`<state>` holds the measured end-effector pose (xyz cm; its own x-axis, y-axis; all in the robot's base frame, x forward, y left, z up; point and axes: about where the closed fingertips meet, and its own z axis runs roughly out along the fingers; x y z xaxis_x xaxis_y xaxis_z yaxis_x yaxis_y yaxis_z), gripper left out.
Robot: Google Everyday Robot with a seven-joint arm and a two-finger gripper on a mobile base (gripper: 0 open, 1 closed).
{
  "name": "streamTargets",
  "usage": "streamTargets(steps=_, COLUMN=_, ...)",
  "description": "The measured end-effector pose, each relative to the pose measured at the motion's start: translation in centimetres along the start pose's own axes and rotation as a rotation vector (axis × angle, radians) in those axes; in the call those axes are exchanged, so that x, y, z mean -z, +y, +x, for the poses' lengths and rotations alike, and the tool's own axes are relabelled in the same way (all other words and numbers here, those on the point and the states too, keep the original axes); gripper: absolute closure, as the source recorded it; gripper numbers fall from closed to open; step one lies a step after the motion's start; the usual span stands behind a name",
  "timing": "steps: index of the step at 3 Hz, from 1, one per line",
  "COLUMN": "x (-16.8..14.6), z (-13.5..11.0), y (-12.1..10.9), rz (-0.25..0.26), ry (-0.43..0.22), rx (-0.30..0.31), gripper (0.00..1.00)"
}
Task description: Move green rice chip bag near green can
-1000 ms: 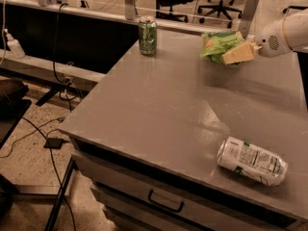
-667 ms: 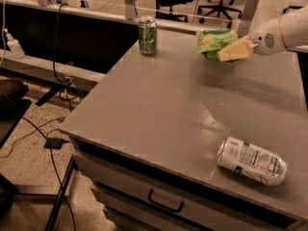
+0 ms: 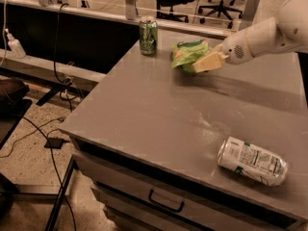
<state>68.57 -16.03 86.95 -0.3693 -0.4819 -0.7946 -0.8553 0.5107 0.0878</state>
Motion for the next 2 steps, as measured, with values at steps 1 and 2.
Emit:
streamTargets(steps=1, x=-3.2, z=-0.1, y=1.4, rz=-0.031, ry=-0.011, rx=0.049, gripper=1.00)
streamTargets(steps=2, x=-5.3, z=-1.0, y=2.5, rz=-0.057, ry=-0.044, rx=0.094, gripper=1.00)
